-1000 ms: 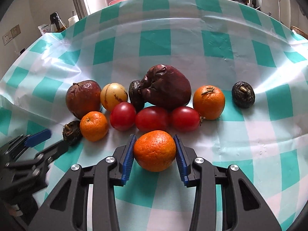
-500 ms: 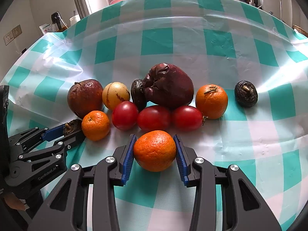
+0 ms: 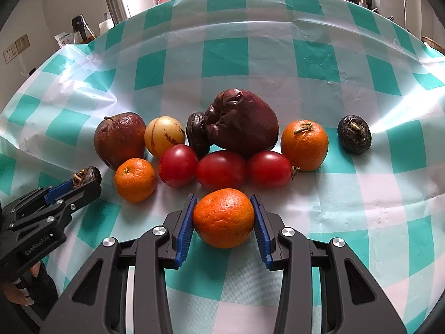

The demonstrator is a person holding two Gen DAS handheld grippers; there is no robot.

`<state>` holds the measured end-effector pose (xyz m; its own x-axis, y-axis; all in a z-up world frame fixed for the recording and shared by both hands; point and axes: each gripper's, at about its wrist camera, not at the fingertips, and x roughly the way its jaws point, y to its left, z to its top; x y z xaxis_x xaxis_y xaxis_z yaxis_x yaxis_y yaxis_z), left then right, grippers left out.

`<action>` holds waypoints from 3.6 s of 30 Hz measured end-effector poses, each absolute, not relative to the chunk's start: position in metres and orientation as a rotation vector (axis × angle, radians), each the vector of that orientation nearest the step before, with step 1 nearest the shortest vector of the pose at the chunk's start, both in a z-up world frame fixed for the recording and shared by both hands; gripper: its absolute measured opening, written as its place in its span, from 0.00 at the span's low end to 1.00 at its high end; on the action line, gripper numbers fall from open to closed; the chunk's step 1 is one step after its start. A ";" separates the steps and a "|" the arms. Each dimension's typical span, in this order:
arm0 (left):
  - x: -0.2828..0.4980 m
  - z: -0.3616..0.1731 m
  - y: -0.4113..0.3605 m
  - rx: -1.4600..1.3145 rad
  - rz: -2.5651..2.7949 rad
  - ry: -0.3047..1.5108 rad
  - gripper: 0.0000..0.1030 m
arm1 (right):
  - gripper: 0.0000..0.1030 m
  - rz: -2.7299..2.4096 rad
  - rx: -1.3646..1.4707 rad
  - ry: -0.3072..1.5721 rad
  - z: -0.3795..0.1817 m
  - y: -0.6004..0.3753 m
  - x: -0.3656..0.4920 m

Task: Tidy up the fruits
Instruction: 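Grasp an orange with the right tool while the left tool grasps a dark shriveled fruit, then carry the orange and dark fruit off the table over the white box, then open the right tool releasing the orange while the left tool releases the dark fruit into the box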

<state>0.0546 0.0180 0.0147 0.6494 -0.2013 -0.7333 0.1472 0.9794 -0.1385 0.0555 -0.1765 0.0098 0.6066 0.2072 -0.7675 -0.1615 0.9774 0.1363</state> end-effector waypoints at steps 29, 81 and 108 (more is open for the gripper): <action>-0.060 0.040 -0.007 0.009 -0.174 0.787 0.38 | 0.38 0.251 0.025 0.821 0.042 -0.198 -0.089; -0.324 -0.023 -0.397 0.829 -1.080 0.726 0.38 | 0.39 -0.457 0.380 0.891 -0.079 -0.550 -0.367; -0.301 -0.154 -0.458 1.001 -1.059 1.011 0.46 | 0.46 -0.518 0.407 1.194 -0.182 -0.570 -0.385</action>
